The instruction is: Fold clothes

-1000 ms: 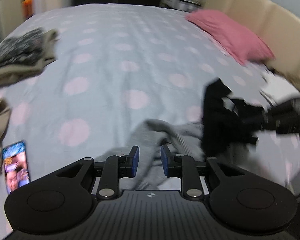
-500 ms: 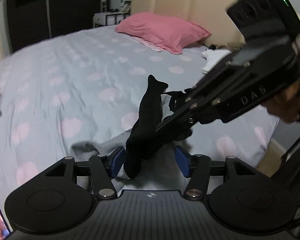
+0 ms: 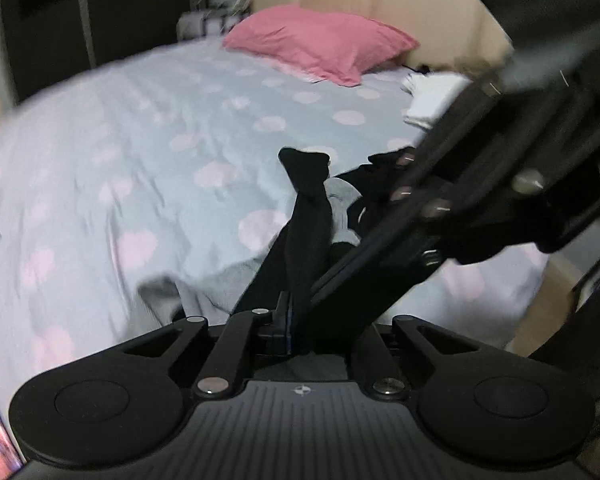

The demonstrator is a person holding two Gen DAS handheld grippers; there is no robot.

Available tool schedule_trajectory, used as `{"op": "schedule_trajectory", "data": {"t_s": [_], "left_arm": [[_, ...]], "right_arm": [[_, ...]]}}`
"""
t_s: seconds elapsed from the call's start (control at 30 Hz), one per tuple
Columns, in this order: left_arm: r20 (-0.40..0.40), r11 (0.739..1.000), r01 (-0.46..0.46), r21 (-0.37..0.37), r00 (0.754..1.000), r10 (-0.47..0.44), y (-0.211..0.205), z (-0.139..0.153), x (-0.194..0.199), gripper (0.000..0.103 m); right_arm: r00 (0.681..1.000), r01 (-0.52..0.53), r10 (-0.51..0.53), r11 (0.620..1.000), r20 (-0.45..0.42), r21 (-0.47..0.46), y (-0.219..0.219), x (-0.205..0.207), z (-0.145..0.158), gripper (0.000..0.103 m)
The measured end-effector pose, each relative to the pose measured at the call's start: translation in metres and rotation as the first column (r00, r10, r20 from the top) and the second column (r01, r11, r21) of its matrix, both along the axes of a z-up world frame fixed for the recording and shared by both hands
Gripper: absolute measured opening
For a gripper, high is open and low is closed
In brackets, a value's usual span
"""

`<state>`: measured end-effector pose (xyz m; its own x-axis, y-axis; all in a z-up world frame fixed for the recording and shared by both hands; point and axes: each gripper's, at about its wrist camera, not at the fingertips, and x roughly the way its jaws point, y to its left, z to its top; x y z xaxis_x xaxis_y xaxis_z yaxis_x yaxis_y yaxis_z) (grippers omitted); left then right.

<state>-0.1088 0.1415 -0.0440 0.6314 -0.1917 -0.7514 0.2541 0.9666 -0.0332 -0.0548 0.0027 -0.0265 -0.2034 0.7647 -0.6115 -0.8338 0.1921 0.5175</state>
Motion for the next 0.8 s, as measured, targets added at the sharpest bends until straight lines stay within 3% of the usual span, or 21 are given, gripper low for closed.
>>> {"op": "schedule_trajectory", "data": {"t_s": [0.07, 0.17, 0.27, 0.33, 0.4, 0.57, 0.67, 0.73, 0.8], "left_arm": [[0.005, 0.997, -0.074, 0.004, 0.997, 0.074, 0.017, 0.007, 0.004, 0.005], [0.012, 0.977, -0.213, -0.03, 0.977, 0.213, 0.051, 0.019, 0.007, 0.005], [0.017, 0.948, -0.316, -0.047, 0.948, 0.317, 0.079, 0.03, 0.006, 0.005], [0.021, 0.928, -0.367, -0.059, 0.929, 0.369, 0.095, 0.036, 0.004, 0.005], [0.011, 0.92, -0.384, -0.075, 0.923, 0.385, 0.103, 0.037, 0.003, 0.005], [-0.003, 0.922, -0.38, -0.074, 0.925, 0.381, 0.105, 0.035, 0.001, 0.005], [-0.004, 0.921, -0.381, -0.079, 0.924, 0.382, 0.108, 0.036, -0.002, 0.005], [-0.007, 0.917, -0.389, -0.09, 0.921, 0.39, 0.112, 0.035, -0.003, 0.005], [-0.016, 0.913, -0.395, -0.1, 0.918, 0.396, 0.115, 0.034, -0.005, 0.005]], "right_arm": [[0.999, 0.033, -0.033, 0.999, 0.026, 0.004, -0.007, 0.009, 0.003, 0.009], [0.984, 0.129, -0.127, 0.992, 0.127, -0.002, -0.024, 0.026, 0.007, 0.045], [0.937, 0.238, -0.21, 0.969, 0.28, -0.069, -0.038, 0.042, 0.002, 0.045], [0.906, 0.32, -0.262, 0.938, 0.333, -0.134, -0.044, 0.053, -0.01, 0.045], [0.896, 0.349, -0.271, 0.919, 0.353, -0.181, -0.045, 0.059, -0.025, 0.045], [0.874, 0.246, -0.087, 0.928, 0.478, -0.279, -0.013, 0.032, -0.063, 0.045], [0.794, 0.143, 0.1, 0.928, 0.6, -0.344, 0.008, -0.001, -0.089, 0.045], [0.701, 0.116, 0.199, 0.916, 0.685, -0.384, 0.019, -0.016, -0.108, 0.045], [0.588, 0.093, 0.292, 0.902, 0.754, -0.422, 0.021, -0.03, -0.125, 0.045]]}}
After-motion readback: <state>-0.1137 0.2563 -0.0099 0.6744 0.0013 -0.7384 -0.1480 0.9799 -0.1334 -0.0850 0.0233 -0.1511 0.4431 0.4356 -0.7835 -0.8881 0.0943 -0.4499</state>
